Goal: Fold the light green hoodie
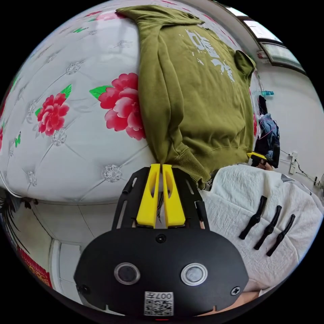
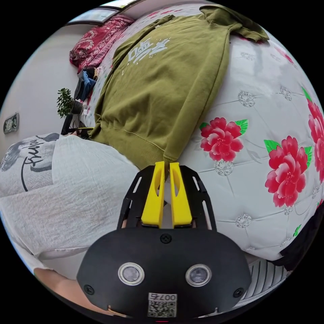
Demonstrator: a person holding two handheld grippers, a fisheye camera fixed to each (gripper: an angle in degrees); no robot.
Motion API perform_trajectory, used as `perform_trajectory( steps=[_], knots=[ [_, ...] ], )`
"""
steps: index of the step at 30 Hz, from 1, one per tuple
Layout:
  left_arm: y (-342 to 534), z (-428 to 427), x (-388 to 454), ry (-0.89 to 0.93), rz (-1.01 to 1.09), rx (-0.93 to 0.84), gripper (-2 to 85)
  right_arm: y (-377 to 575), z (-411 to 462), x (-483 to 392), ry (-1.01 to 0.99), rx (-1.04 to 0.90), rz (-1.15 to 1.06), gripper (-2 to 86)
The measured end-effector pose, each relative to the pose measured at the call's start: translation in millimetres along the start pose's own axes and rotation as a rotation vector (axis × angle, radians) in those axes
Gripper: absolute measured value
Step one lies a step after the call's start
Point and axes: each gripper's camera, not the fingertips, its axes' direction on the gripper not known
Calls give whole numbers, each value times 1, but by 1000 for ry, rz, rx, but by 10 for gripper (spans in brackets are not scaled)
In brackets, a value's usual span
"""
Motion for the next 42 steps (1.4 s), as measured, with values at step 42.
perform_trajectory(
  steps=[42],
  knots=[
    [-133,-37,147,-78,82,216,-10,-143,-184,166,992,-25,454,55]
  ],
)
